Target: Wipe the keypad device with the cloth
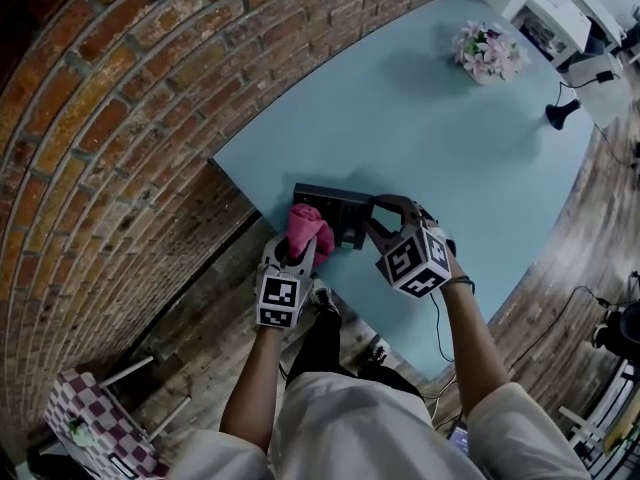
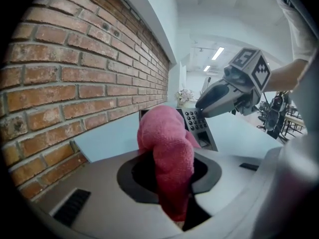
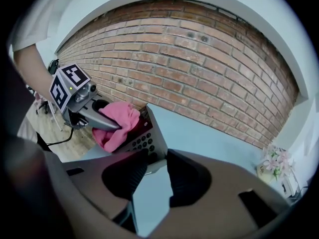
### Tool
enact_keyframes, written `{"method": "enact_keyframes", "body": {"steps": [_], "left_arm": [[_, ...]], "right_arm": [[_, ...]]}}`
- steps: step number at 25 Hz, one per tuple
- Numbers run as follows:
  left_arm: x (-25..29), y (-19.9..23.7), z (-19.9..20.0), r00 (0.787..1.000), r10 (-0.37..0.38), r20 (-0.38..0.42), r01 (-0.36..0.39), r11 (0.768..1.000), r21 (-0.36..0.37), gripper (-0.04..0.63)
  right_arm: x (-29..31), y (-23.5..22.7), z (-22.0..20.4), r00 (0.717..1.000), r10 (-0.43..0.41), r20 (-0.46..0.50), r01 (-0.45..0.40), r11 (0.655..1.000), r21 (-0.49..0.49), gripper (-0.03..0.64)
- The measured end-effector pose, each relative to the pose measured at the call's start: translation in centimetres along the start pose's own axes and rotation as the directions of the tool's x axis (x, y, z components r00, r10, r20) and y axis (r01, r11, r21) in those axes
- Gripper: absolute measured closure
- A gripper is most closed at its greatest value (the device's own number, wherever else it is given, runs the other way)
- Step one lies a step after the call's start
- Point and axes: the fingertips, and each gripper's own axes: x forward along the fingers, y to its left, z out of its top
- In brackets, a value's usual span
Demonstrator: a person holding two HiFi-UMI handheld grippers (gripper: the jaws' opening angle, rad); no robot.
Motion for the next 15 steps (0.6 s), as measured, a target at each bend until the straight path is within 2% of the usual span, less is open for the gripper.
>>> {"method": "enact_keyframes", "body": {"steps": [7,12,15], "left_arm": [[-0.1,-1.5,-1.9,0.999,-0.024,-0.024,0.023,1.0,-0.014,0.456],[-0.1,-2.3,-3.0,0.998,-0.035,-0.059,0.037,0.999,0.039,0.456],[-0.1,-2.5,-3.6,0.995,-0.053,-0.088,0.054,0.998,0.011,0.456]], "right_arm": [[0.0,0.0,0.0,1.0,0.012,-0.002,-0.012,1.0,0.001,0.468],[0.1,-0.1,0.1,1.0,0.005,0.001,-0.005,1.0,-0.004,0.468],[0.2,-0.1,0.0,1.0,0.005,-0.006,-0.005,1.0,0.003,0.468]]}}
